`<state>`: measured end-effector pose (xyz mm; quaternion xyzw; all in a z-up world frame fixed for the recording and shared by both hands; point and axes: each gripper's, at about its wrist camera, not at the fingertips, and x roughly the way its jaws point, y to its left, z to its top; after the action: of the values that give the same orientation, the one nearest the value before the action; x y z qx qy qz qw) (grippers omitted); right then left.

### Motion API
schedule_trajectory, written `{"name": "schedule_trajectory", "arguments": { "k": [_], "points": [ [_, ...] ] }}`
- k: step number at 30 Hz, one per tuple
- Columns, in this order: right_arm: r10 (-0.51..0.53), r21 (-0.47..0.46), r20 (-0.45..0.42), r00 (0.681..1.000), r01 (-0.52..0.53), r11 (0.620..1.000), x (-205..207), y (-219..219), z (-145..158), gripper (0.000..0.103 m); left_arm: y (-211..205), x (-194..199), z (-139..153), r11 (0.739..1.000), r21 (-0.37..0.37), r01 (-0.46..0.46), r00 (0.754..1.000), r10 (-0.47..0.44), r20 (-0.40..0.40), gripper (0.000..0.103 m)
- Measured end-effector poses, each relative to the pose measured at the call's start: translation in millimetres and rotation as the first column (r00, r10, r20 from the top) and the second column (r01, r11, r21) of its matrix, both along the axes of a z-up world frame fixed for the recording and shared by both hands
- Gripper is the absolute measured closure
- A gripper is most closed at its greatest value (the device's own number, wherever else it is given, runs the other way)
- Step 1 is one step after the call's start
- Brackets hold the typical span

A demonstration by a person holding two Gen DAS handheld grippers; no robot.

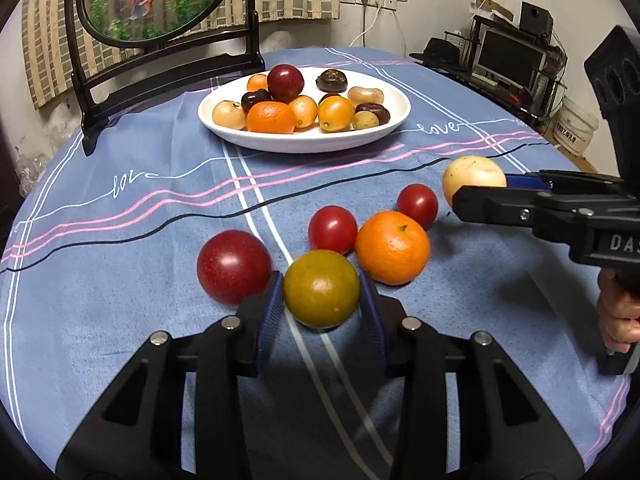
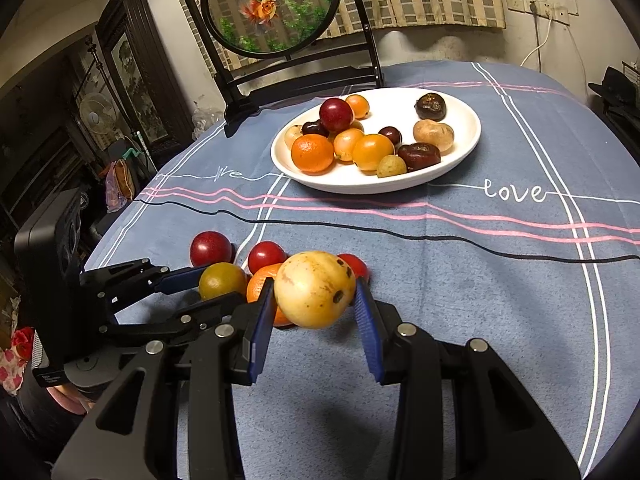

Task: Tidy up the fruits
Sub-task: 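Carry both fruits onto the white plate and open both grippers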

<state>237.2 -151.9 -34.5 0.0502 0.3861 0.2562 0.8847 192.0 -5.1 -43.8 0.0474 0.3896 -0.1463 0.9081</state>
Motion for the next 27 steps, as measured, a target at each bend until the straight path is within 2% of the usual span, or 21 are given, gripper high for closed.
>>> {"name": "schedule_trajectory", "arguments": {
  "k": [3, 7, 9, 13, 16, 19, 22, 27],
  "points": [
    [0.003, 0.002, 0.011, 1.0, -0.003, 1.0, 0, -1, 1, 0.063, 1, -4, 4, 1.0, -0.01, 0.001, 1.0, -0.001, 0.016, 0.064],
    [0.008, 0.012, 0.038, 0.999, -0.008, 1.0, 2, -3, 3, 0.063, 5, -5, 22, 0.996, -0.082, 0.023, 0.999, -0.021, 0.033, 0.064],
    [-0.009, 0.022, 0.057, 0.998, 0.008, 1.0, 8, -8, 7, 0.063, 6, 0, 31, 0.995, -0.095, 0.029, 0.999, -0.025, 0.039, 0.064],
    [-0.093, 0.082, 0.108, 0.99, 0.084, 0.993, 30, -22, 19, 0.063, 1, 33, 62, 0.995, -0.095, 0.016, 0.996, -0.007, 0.087, 0.064],
    [-0.138, 0.079, 0.18, 0.974, 0.125, 0.989, 50, -24, 27, 0.063, -9, 66, 75, 0.994, -0.107, 0.013, 0.995, -0.002, 0.096, 0.064],
    [-0.172, 0.074, 0.218, 0.961, 0.16, 0.984, 82, -23, 28, 0.063, -29, 97, 75, 0.998, -0.058, 0.012, 0.994, -0.006, 0.112, 0.064],
    [-0.206, 0.07, 0.191, 0.96, 0.196, 0.978, 114, -25, 21, 0.063, -48, 119, 66, 1.0, 0.004, 0.019, 0.994, -0.019, 0.111, 0.064],
    [-0.208, 0.05, 0.162, 0.965, 0.202, 0.978, 145, -28, 7, 0.063, -60, 147, 47, 0.999, 0.039, 0.011, 0.996, -0.015, 0.091, 0.064]
  ]
}}
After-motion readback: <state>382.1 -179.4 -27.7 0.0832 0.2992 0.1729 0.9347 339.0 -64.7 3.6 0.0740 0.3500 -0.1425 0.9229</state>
